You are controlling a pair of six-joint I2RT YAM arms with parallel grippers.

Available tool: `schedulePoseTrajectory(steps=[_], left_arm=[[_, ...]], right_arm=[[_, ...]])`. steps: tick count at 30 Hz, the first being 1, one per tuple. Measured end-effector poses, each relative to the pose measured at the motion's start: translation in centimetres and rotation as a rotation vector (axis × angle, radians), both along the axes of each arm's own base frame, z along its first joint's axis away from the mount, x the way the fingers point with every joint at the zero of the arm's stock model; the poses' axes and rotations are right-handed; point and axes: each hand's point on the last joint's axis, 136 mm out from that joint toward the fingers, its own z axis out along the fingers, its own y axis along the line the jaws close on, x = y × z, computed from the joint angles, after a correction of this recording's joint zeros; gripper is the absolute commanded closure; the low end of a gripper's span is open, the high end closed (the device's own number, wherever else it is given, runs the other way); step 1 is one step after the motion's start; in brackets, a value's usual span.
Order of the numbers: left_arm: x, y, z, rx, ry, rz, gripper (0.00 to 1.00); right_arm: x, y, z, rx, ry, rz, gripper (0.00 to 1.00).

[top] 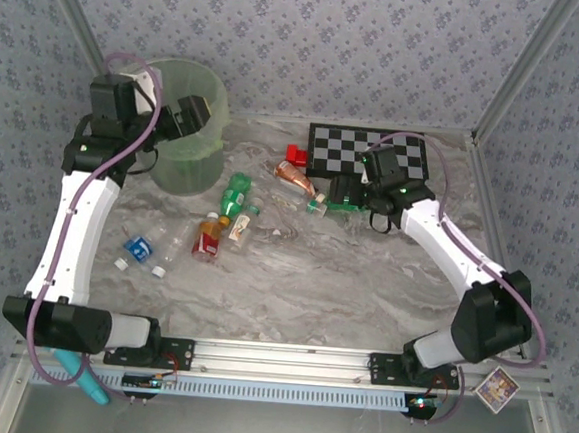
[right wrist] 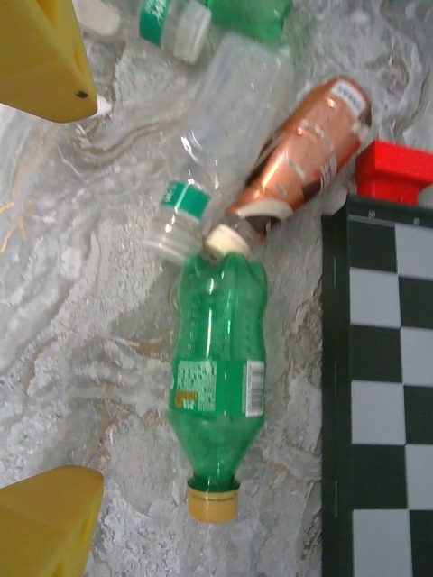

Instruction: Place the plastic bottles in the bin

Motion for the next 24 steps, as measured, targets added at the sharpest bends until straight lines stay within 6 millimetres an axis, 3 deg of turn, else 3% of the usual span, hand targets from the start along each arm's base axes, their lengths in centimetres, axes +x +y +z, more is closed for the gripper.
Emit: schedulePoseTrajectory(steps=[10,19,24], left_arm=[[-3.7,0.0,1.3,0.009,-0.008,-0.012,0.00],[-5.4,0.6,1.6,0.022,-0.004,0.012,0.00],[-5.8,0.8,1.7,0.025,-0.010,0.022,0.00]], right_arm=[[4.1,-3.7,-7.0,0.027,0.169,-0.052,0.00],[8.1,-4.5,-8.2,0.082,0.185,-0.030,0.00],[8.6,-3.9,-8.9,0.102,0.199,0.000,0.00]])
